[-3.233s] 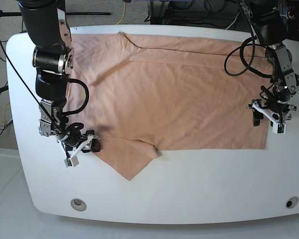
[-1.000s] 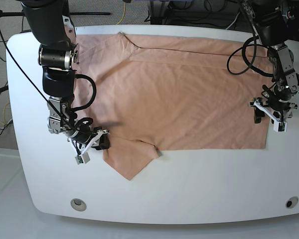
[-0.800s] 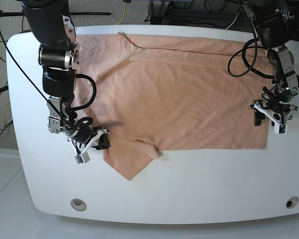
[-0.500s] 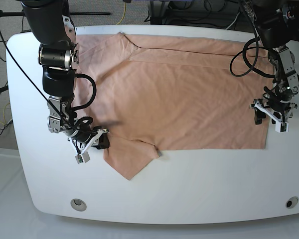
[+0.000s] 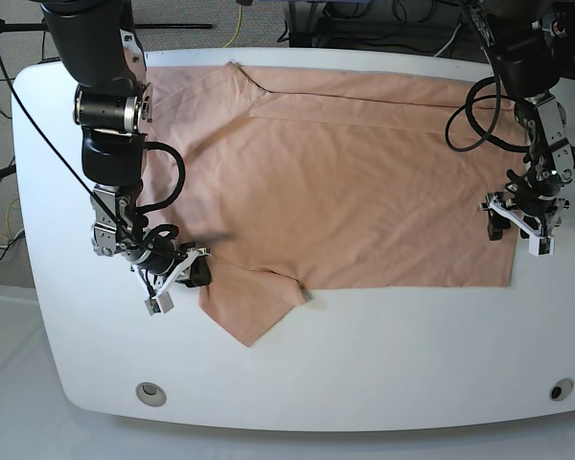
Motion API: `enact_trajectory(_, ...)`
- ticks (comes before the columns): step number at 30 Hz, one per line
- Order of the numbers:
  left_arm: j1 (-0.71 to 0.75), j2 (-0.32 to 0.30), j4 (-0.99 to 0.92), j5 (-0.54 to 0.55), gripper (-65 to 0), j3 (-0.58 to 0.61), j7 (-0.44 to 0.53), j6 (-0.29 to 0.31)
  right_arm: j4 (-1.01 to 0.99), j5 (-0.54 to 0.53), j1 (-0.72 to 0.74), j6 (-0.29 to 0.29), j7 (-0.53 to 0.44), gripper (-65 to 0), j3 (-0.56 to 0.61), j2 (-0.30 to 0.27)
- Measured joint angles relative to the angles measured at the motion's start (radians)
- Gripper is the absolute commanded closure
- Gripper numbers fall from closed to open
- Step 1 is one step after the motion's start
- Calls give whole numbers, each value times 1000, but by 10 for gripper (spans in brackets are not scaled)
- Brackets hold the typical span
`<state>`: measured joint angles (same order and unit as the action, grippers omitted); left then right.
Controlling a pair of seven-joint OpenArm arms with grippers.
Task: Fold the T-shirt properly
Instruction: 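Move the left gripper to the shirt's side edge and grasp it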
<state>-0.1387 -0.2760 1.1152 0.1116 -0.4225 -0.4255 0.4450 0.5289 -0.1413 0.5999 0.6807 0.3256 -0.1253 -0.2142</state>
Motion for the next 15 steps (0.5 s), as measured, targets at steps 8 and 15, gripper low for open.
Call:
enact_trajectory(8, -40, -2, -26, -5, -376, 13, 9, 0, 0, 4, 0, 0, 2, -95, 0, 0)
enact_trajectory(15, -73, -9, -126, 6, -376, 35, 38, -3, 1, 4, 0, 0, 11, -90, -3, 1)
